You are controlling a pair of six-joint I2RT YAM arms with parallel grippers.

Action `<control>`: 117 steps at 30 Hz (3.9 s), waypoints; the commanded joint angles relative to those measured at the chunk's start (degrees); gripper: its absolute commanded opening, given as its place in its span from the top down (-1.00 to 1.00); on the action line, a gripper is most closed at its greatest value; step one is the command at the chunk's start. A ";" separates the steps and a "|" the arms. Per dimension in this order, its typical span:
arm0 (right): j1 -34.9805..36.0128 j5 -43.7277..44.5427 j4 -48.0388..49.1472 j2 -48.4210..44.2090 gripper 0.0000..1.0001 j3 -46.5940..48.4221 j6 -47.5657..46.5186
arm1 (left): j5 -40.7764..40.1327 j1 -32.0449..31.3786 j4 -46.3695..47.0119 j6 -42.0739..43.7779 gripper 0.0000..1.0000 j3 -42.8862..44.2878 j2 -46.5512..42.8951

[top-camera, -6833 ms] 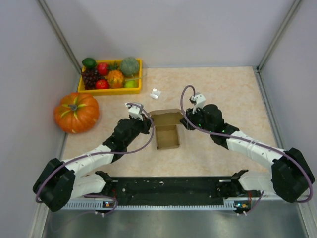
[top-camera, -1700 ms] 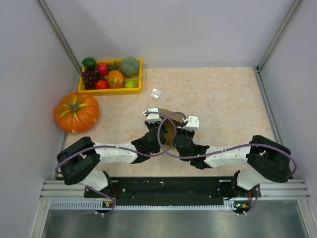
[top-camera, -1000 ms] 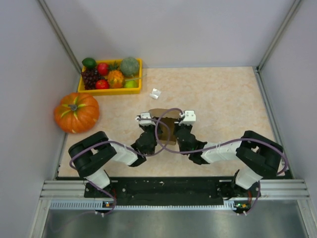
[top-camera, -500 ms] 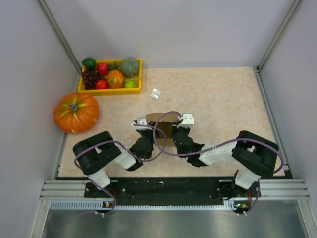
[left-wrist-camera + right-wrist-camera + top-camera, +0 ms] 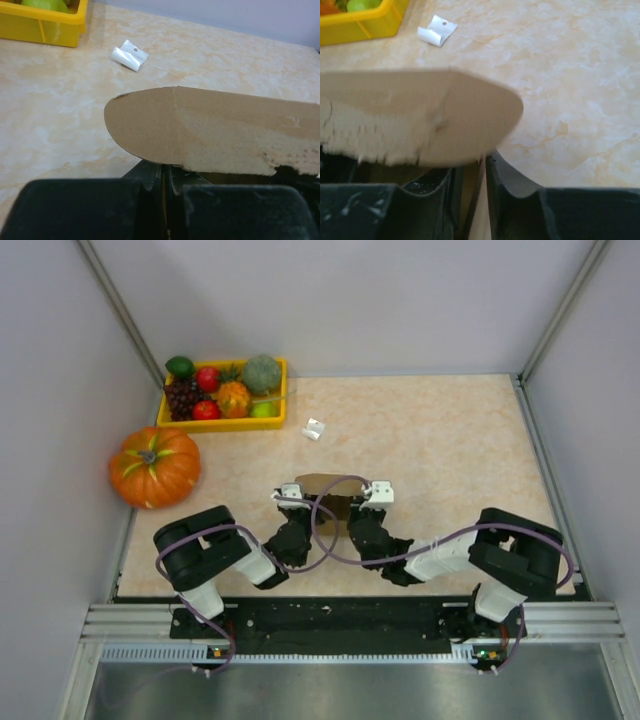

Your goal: Fold the paper box

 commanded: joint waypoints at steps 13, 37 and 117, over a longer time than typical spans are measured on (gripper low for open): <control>-10.04 -42.02 -70.47 -42.78 -0.79 7.23 12.20 | -0.12 -1.11 14.63 4.63 1.00 0.50 2.12; -21.59 -56.76 -34.47 -33.04 -0.68 0.31 63.64 | -1.88 -2.78 14.63 9.38 1.00 2.62 2.20; -15.79 -46.21 -16.70 -31.54 1.00 -14.37 62.24 | 84.24 32.99 -59.20 -29.91 -0.96 13.16 -35.25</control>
